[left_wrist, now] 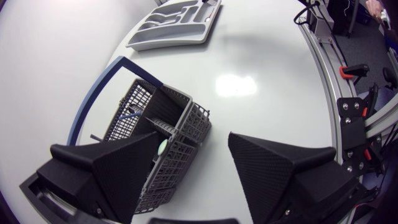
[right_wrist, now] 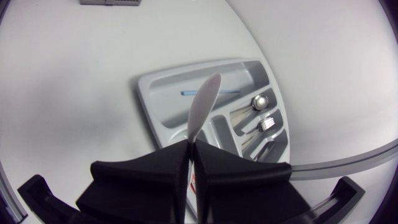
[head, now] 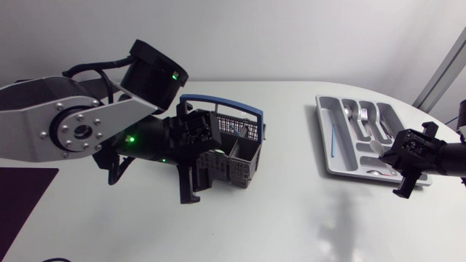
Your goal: Unload the cutlery basket into the drawer organizer.
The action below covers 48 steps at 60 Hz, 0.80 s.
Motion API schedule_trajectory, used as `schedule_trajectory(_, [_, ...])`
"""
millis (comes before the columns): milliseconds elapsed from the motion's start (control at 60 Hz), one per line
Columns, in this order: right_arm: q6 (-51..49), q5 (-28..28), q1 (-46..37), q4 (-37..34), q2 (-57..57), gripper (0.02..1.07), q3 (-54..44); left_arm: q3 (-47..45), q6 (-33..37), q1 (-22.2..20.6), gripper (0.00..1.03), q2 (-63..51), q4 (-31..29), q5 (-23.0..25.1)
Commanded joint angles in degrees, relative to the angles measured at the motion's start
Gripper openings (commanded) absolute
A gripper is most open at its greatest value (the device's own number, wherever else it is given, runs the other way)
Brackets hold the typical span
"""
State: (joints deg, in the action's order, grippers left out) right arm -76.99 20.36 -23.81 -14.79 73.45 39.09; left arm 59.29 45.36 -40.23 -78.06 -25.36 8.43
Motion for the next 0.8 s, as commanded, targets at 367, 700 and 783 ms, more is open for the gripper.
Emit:
schedule_trajectory(367, [-9.32, -8.49, -6.42, 20.24, 19.80, 0.08, 1.87, -2.95, 4.47, 0.24, 0.79, 0.72, 0.67, -2.98])
schedule_trajectory(700, [-13.54, -14.56, -5.54, 27.62, 24.37, 0.63, -1.39, -4.36, 6.05, -1.26, 0.79, 0.45, 1.72, -6.32])
schedule_trajectory(783, [-13.45, -15.17, -5.37, 27.62, 24.37, 0.84, -2.00, -4.44, 6.32, -1.78, 0.79, 0.45, 2.16, -7.28])
